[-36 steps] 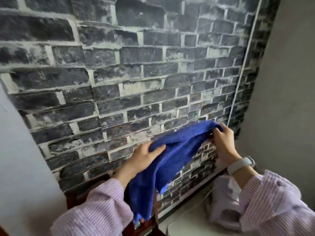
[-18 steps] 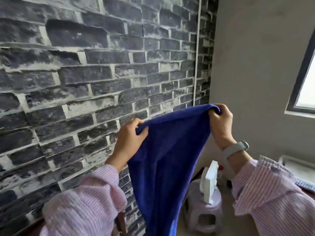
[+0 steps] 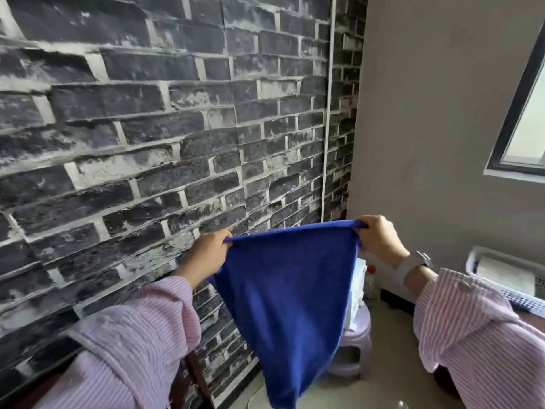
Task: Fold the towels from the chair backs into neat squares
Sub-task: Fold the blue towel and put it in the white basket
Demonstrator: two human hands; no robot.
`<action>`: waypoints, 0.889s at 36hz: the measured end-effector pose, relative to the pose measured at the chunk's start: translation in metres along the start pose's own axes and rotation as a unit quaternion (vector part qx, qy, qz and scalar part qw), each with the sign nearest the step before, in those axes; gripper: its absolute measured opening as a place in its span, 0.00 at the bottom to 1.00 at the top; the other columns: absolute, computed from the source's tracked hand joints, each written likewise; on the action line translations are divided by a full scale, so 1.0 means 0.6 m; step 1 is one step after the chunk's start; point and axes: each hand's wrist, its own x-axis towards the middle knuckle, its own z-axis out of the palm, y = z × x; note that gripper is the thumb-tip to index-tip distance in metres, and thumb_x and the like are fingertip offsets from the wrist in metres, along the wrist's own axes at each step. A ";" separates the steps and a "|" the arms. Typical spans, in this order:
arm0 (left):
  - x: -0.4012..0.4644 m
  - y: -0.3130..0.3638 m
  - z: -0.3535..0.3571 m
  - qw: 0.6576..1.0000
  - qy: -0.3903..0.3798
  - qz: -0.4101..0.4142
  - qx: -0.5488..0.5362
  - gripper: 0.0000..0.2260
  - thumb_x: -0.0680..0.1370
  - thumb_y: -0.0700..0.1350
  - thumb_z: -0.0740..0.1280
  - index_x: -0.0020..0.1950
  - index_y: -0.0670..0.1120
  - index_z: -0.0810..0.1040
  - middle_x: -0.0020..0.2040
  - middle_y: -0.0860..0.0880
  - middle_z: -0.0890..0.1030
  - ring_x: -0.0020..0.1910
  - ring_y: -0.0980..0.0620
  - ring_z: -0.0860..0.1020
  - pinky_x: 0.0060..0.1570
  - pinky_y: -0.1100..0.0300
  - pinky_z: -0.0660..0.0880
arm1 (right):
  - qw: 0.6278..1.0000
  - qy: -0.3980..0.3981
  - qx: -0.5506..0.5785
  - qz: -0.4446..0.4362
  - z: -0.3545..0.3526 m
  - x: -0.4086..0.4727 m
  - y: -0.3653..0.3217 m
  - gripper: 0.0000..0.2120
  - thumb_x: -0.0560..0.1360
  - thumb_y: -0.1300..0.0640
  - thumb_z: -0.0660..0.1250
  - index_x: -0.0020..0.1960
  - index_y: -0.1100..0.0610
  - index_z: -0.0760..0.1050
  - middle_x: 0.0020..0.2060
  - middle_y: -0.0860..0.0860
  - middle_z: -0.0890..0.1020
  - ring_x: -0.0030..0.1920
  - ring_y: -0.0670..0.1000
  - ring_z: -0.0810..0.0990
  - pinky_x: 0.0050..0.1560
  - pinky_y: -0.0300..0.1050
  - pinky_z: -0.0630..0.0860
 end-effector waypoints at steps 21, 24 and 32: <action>-0.199 -0.164 -0.053 0.953 0.260 -0.097 -0.125 0.06 0.74 0.37 0.68 0.48 0.37 0.81 0.45 0.41 0.83 0.44 0.50 0.79 0.42 0.67 0.65 | 0.973 -0.060 0.219 -0.039 0.213 -0.076 -0.056 0.05 0.69 0.59 0.60 0.37 0.53 0.74 0.30 0.54 0.78 0.38 0.62 0.80 0.44 0.63 0.77; -0.286 -0.191 -0.022 0.964 0.197 -0.109 -0.143 0.04 0.74 0.37 0.68 0.47 0.40 0.82 0.41 0.49 0.82 0.38 0.71 0.75 0.41 0.76 0.66 | 0.968 -0.096 0.230 -0.035 0.251 -0.141 -0.020 0.11 0.66 0.56 0.57 0.41 0.59 0.76 0.32 0.55 0.78 0.37 0.54 0.77 0.43 0.56 0.78; -0.481 -0.263 0.109 0.950 -0.012 -0.238 -0.202 0.06 0.72 0.38 0.70 0.41 0.49 0.81 0.35 0.55 0.82 0.35 0.69 0.75 0.40 0.70 0.69 | 0.962 -0.262 0.078 -0.003 0.308 -0.295 0.108 0.08 0.68 0.53 0.60 0.34 0.55 0.74 0.27 0.54 0.76 0.31 0.52 0.72 0.33 0.43 0.69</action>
